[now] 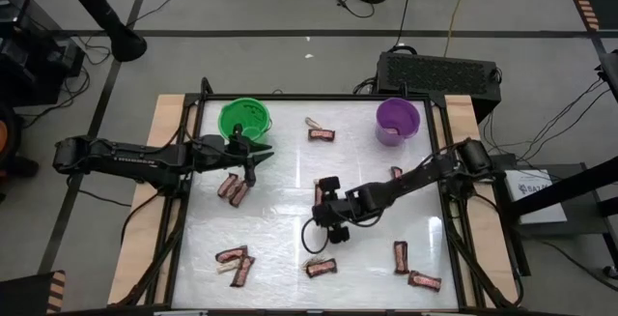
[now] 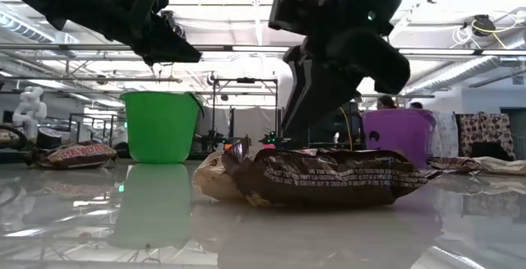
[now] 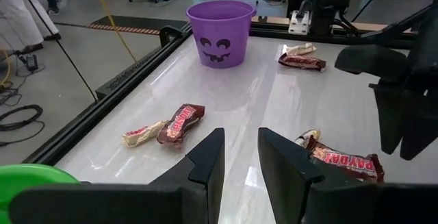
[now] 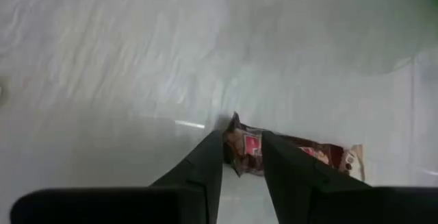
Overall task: Sort candy by brand, put in halloween buckets
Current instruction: Put the brown chocolate bar into the purple bucket
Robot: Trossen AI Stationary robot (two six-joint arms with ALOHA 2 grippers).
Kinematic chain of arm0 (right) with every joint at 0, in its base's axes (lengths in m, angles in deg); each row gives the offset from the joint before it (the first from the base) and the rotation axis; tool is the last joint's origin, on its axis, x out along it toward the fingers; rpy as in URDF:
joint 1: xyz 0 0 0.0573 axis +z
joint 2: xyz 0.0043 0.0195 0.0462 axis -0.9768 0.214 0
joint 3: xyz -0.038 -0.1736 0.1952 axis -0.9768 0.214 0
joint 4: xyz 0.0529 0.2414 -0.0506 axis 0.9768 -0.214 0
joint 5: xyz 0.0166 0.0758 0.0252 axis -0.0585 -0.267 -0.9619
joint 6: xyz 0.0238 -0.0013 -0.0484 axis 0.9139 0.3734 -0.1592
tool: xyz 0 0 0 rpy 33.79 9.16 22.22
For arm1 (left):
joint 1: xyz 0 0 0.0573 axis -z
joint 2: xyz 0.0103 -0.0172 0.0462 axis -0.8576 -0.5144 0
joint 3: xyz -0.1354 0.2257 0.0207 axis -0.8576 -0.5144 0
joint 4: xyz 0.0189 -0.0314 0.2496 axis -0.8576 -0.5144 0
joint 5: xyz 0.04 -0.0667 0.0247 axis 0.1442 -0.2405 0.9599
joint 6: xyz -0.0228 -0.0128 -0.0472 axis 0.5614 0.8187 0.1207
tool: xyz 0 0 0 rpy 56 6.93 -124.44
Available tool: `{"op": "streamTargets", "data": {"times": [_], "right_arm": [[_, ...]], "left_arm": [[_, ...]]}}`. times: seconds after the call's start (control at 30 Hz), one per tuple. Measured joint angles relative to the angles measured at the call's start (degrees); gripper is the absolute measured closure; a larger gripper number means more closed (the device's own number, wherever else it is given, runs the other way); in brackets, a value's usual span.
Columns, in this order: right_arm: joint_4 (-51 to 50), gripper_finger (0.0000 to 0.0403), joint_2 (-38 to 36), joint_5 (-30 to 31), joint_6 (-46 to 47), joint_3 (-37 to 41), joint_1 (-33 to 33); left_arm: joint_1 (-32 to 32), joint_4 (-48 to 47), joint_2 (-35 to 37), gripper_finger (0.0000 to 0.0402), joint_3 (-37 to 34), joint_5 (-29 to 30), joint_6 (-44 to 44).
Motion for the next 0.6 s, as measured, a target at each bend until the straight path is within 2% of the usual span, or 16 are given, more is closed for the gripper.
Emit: {"op": "streamTargets", "data": {"times": [0.6], "right_arm": [[-1.2, 0.0307, 3.5, -1.4, -0.6, 0.0, -1.1]], "left_arm": [[0.0, 0.0, 0.0, 0.0304, 0.0, 0.0, -0.3]]}}
